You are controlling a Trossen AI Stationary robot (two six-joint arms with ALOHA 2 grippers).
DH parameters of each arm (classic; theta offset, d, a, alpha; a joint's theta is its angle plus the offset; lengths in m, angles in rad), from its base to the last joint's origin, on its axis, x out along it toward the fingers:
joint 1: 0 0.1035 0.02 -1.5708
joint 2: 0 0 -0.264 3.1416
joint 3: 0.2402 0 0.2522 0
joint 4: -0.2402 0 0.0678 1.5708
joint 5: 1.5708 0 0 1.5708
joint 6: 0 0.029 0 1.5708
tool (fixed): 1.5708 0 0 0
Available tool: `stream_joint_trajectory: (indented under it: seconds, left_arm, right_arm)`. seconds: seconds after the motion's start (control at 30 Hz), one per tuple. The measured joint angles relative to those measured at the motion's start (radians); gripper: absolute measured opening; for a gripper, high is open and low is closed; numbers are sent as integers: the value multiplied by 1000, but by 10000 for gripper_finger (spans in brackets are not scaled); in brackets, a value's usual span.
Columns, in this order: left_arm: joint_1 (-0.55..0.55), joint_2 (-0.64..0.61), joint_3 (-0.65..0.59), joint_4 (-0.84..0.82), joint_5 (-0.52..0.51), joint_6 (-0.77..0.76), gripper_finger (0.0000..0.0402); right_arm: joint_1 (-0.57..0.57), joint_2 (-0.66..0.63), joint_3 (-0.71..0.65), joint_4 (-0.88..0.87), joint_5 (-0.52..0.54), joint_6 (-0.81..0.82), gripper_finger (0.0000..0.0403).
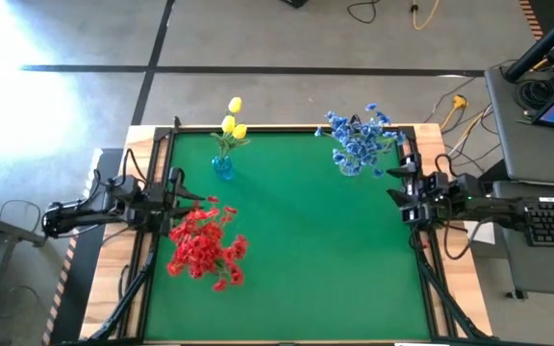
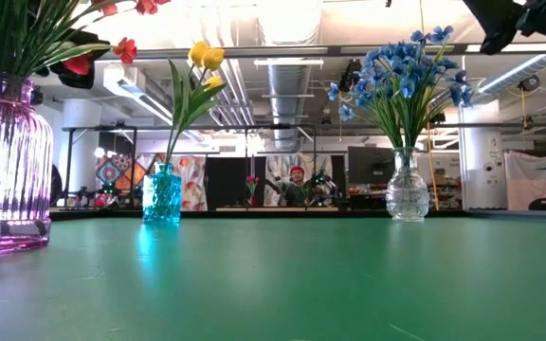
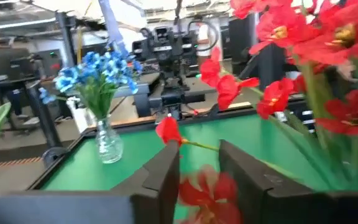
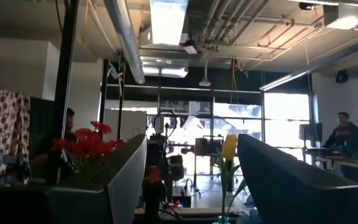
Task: Sort flowers into vase by color
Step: Return to Home Position
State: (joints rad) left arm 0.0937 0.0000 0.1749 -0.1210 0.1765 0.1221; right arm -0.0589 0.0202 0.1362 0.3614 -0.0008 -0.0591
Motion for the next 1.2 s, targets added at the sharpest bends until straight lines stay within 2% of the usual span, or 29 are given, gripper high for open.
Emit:
stream_joint_trajectory:
  seconds: [0.27,0.53,0.83,1.2]
  left_arm:
    - [0,0,-7,-102,-55,27,6]
    - [0,0,-60,-115,-61,7,1]
    - [0,0,-110,-2,-25,-30,0]
    - [0,32,-115,11,-47,-139,0]
  right_arm:
    - [0,1,-37,-81,1,14,244]
    - [0,2,-124,-81,95,33,244]
    - [0,1,-125,-95,99,-15,244]
    - [0,3,-125,-96,136,-9,244]
